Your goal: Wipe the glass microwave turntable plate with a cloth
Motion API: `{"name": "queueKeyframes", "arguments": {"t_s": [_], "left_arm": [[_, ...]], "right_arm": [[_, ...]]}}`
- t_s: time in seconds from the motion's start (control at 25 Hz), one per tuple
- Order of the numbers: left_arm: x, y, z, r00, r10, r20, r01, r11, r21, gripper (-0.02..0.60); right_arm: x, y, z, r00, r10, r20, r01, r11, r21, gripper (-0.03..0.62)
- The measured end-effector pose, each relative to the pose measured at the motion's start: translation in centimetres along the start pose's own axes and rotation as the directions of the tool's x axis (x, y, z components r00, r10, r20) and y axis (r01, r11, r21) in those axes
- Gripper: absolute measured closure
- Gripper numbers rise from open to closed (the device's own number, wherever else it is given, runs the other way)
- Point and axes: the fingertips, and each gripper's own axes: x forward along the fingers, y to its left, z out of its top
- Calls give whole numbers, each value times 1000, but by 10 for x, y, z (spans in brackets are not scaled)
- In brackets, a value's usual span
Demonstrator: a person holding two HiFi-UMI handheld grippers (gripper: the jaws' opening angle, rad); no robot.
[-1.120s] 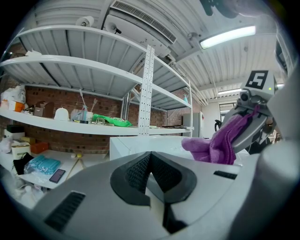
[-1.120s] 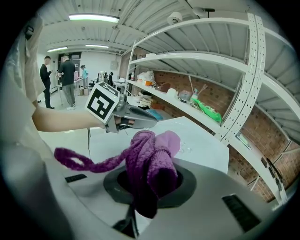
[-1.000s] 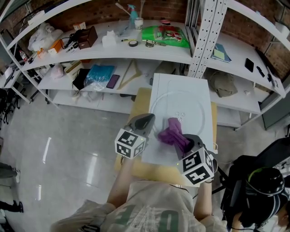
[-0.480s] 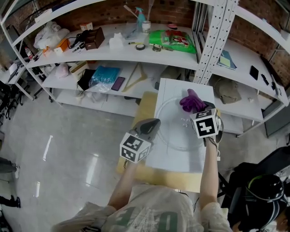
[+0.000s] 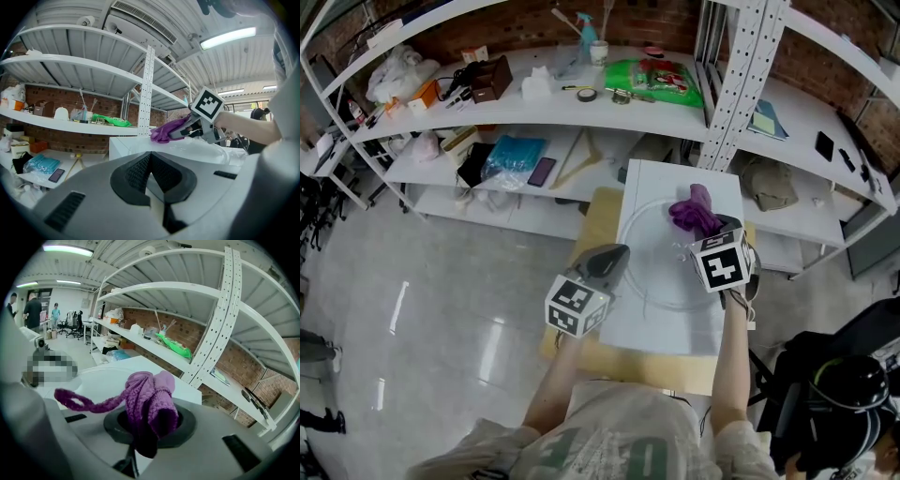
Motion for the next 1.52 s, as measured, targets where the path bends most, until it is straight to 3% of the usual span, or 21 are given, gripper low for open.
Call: {"name": "queueKeyframes", "arguments": {"t_s": [0.44,1.08,1.36,1.44,1.52], "left_arm": [[0,1,0,1000,14,-13,-14,1000,20,580],[-1,1,0,999,29,-18,-28,999,32,580],[-3,1,-2,999,41,-18,-40,999,26,580],[-3,0,-3,999,40,-20,-40,999,27,580],[-2,0,-2,999,42,-21,-41,999,32,580]], "right_arm": [[-62,46,-31,998,59,-24,-61,996,-67,543],[-131,99,-65,997,77,8,-77,997,-27,543],[-137,98,-64,996,72,58,-74,997,28,543],[-139,81,-54,992,31,124,-43,994,99,543],[-136,51,-39,973,-54,226,-1,972,235,543]]}}
